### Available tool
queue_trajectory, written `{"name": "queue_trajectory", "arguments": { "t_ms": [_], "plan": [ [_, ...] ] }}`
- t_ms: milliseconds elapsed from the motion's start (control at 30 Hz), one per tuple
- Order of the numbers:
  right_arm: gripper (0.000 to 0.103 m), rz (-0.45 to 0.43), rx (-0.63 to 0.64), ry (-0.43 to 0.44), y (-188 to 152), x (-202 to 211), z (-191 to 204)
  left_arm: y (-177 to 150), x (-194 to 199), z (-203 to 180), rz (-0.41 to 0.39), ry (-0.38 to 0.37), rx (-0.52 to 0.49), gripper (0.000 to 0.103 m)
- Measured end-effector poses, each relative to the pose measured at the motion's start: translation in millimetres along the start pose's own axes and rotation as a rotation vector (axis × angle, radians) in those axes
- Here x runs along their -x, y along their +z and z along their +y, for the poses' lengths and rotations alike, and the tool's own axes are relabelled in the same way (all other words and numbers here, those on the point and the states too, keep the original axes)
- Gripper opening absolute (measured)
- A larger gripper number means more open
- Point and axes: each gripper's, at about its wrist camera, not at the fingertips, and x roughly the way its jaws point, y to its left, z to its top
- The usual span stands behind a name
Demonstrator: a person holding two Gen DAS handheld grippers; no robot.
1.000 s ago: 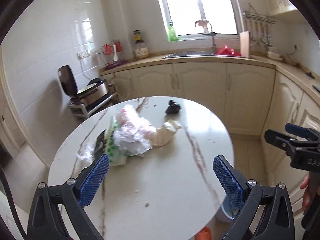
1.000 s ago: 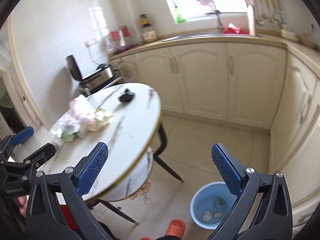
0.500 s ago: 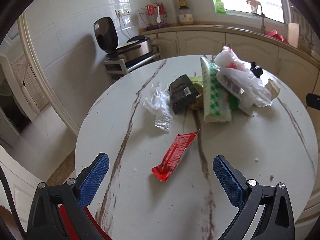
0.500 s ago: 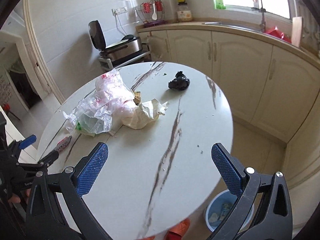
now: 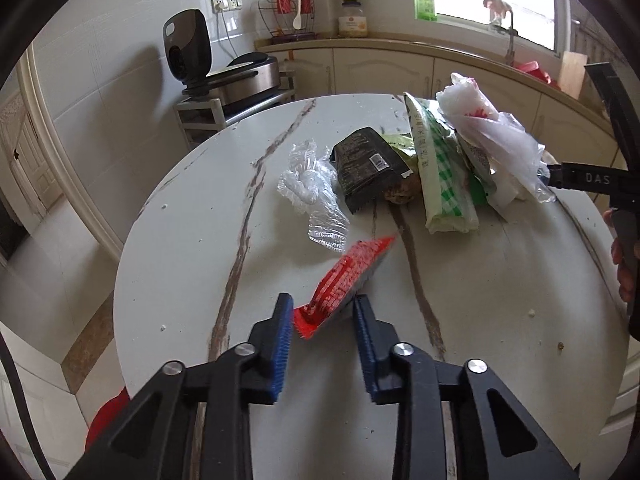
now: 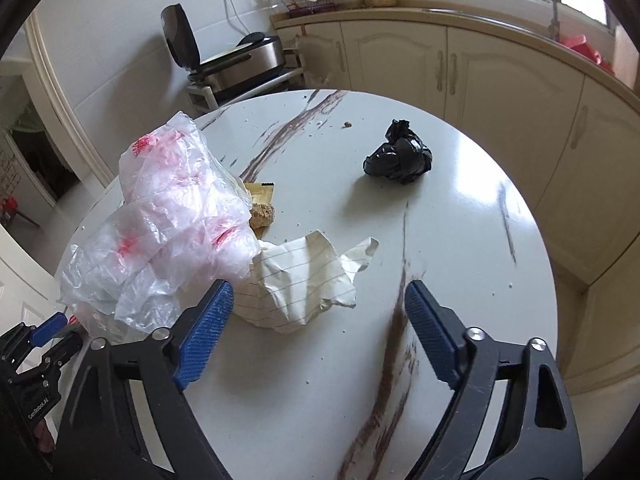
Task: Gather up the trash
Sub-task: 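Grasp the red snack wrapper with the left tool while the right tool grasps the lined paper, then carry the red wrapper and lined paper over the blue bin with both tools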
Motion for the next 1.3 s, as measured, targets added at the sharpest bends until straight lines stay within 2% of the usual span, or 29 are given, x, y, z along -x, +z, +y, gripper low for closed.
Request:
{"name": "queue_trajectory", "arguments": {
  "t_ms": [33,67,100,167,233,400,600,733,1100,1300],
  "plan": [
    [0.066,0.004,0.007,0.001,1,0,1,4,-5,5,-0.001,-0.008,0.002,0.017],
    [0.050,0.009,0.011,0.005,1,-1,0,7,-8,7,0.001,-0.011,0.006,0.015],
    [0.040,0.012,0.012,0.020,1,-1,-1,5,-7,5,0.000,-0.015,0.006,0.013],
    [0.030,0.002,0.025,0.037,-1,5,0,11,-6,31,0.002,-0.021,0.008,0.010],
    [0.029,-0.013,0.031,0.046,-5,15,0,20,2,36,0.003,-0.034,0.018,0.008],
    [0.027,-0.073,0.029,0.064,-16,50,-4,13,19,40,0.005,-0.070,0.038,0.005],
    [0.027,-0.140,0.011,0.001,-34,96,-10,1,38,47,0.013,-0.105,0.081,0.005],
    [0.027,-0.172,-0.018,0.003,-49,120,-18,-7,54,50,0.015,-0.138,0.101,0.002],
    [0.027,-0.173,-0.070,0.086,-82,137,-30,-11,103,36,-0.033,-0.167,0.123,0.000],
    [0.027,-0.183,-0.082,0.117,-90,144,-36,-8,119,23,-0.037,-0.157,0.091,0.000]
  ]
}}
